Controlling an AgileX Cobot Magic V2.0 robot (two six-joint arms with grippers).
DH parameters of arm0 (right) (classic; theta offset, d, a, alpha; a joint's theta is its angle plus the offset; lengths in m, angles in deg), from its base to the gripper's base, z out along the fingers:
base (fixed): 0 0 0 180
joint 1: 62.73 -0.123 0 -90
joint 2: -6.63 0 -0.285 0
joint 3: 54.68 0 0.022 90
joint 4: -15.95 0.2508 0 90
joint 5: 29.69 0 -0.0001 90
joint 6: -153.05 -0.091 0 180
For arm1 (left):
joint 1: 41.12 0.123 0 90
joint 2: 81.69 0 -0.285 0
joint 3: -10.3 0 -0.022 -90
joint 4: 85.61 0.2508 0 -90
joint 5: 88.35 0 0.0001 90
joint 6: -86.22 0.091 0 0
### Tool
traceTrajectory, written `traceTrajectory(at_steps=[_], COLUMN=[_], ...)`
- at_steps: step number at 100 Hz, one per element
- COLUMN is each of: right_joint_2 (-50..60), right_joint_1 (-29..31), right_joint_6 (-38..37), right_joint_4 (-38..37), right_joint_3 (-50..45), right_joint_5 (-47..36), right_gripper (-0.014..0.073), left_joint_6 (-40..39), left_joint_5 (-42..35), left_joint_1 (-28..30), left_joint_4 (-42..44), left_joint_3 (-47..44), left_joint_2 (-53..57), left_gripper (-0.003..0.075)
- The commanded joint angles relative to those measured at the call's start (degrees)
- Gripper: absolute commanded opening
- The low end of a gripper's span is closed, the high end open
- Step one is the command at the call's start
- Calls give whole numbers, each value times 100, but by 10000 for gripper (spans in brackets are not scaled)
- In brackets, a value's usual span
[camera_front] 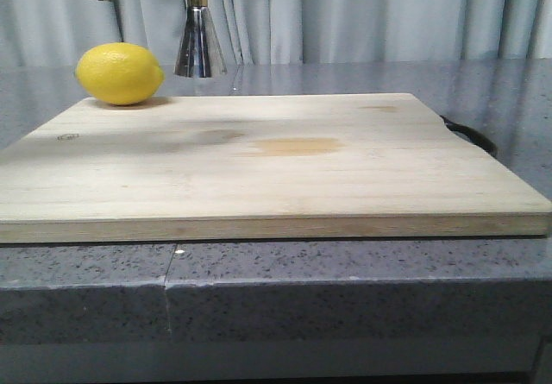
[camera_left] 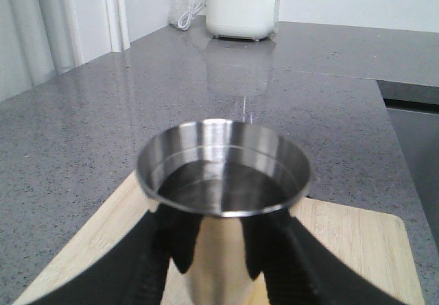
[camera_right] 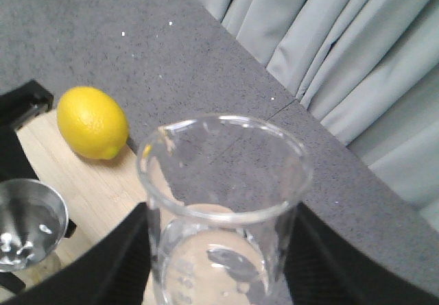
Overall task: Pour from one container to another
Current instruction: 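Lower the beaker onto the board with the right gripper and release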
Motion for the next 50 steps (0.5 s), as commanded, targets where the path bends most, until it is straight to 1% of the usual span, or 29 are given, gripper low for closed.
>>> traceTrajectory(at_steps=[1,7,22,37,50], right_joint_2=[369,499,930,1417,1718], right_joint_1=[364,550,846,857,857], right_joint_6=[-80,-80,-80,-80,-80], right_joint_4=[647,1010,1349,1584,2022], right_joint_3=[-54,-308,-1329,-2557,-3690], right_joint_5=[-596,-827,-1566,-2773,-3971], right_gripper=[349,349,349,349,349], left_joint_6=[-39,-39,-39,-39,-39], left_joint_5=[622,622,622,622,622], left_joint_1=[-61,-61,-61,-61,-61], left_joint_4=[-491,-491,-491,-491,-491], left_joint_3=[163,163,163,163,163], left_joint_2=[258,258,258,258,258], left_gripper=[241,241,241,242,241])
